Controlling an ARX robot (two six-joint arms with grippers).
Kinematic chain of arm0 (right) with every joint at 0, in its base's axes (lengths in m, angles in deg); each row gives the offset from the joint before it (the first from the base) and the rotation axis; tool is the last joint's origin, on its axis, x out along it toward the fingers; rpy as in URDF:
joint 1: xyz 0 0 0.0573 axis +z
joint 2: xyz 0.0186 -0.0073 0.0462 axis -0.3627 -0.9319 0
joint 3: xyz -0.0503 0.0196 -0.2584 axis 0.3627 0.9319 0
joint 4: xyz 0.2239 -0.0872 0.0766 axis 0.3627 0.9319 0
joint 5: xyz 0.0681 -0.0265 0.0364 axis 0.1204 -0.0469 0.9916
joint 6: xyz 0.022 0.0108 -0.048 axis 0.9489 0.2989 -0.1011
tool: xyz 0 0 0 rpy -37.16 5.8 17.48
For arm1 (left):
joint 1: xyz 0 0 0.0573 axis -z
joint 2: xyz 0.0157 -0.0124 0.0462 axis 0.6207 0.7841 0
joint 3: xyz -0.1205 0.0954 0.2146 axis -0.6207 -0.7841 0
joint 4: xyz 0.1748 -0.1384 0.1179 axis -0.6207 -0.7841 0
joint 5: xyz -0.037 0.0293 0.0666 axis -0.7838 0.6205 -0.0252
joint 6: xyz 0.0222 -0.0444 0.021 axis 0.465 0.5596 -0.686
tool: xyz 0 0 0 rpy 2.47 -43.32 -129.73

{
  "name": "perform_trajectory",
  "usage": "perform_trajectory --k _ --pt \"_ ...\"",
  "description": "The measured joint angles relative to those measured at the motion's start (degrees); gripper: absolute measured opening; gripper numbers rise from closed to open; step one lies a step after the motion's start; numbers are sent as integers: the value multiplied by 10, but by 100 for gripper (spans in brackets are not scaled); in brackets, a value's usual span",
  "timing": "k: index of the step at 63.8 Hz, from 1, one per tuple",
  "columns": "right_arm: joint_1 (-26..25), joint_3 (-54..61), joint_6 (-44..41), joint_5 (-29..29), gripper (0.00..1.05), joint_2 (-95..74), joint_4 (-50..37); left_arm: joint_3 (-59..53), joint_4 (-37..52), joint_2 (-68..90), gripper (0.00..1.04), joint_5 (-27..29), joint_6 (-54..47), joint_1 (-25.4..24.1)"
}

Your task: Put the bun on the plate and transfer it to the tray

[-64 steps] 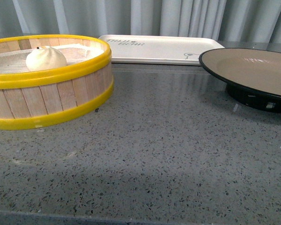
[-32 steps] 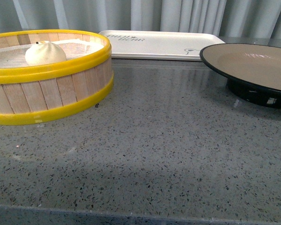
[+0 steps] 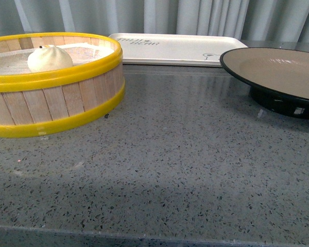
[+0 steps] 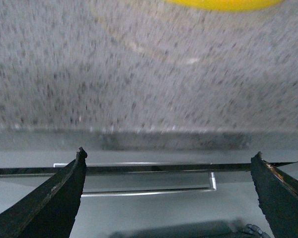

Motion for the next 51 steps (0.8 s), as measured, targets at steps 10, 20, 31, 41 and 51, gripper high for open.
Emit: perform_trajectory --k 10,20,31,41,51 --pt "0 0 0 0 96 0 0 77 51 67 98 6 2 -2" --pt "0 0 0 0 96 0 0 160 106 163 98 33 8 25" --pt "0 0 0 0 96 0 0 298 144 328 98 84 6 111" --pt "0 0 0 0 96 0 0 424 138 480 98 119 -17 150" --pt "0 0 0 0 96 0 0 473 127 555 98 140 -28 160"
